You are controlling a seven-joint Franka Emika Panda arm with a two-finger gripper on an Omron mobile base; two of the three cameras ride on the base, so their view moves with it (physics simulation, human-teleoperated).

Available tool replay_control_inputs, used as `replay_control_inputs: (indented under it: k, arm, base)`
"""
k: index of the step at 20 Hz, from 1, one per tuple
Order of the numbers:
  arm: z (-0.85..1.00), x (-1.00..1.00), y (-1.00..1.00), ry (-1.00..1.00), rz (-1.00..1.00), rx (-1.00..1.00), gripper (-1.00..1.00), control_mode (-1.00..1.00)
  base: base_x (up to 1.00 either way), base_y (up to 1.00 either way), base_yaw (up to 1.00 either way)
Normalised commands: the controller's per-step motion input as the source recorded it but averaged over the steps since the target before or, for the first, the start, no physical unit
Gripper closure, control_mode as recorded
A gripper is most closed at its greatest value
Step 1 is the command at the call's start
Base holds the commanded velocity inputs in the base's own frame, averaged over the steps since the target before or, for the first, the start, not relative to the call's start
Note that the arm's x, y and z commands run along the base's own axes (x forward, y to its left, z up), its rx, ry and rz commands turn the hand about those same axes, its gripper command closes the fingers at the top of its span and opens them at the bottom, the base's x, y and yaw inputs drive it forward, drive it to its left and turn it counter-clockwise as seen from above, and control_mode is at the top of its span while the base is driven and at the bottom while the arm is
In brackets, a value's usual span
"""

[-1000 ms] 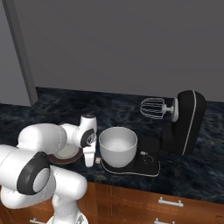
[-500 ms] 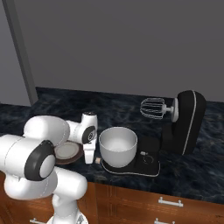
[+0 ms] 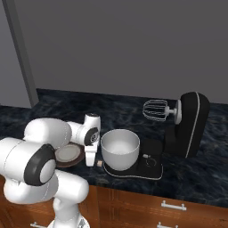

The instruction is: Add butter and sugar cubes to the stand mixer bowl and then turn on the stand mixer to begin making frosting.

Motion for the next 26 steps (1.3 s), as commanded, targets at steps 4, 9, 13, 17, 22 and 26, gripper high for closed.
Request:
replay_control_inputs:
  k: [4,9,13,17,22,26]
  arm:
    - [0.34,-0.32,-0.07,-0.08,-0.08,0.0,1.0,-1.0]
    - [0.58,-0.35,-0.01,-0.13,-0.06,-0.02,1.0,-1.0]
    - [0.67,-0.3,0.0,-0.08,-0.05,-0.04,1.0,-1.0]
    - [0.71,-0.28,0.0,-0.06,-0.07,-0.04,1.0,-1.0]
    - [0.7,-0.25,0.0,-0.02,-0.06,-0.05,1.0,-1.0]
    - [0.71,-0.21,0.0,0.0,-0.05,-0.06,1.0,-1.0]
  base:
    - [0.0,0.0,0.0]
    - [0.0,0.0,0.0]
    - [0.0,0.0,0.0]
    - [0.0,0.0,0.0]
    - [0.0,0.0,0.0]
    - [0.0,0.0,0.0]
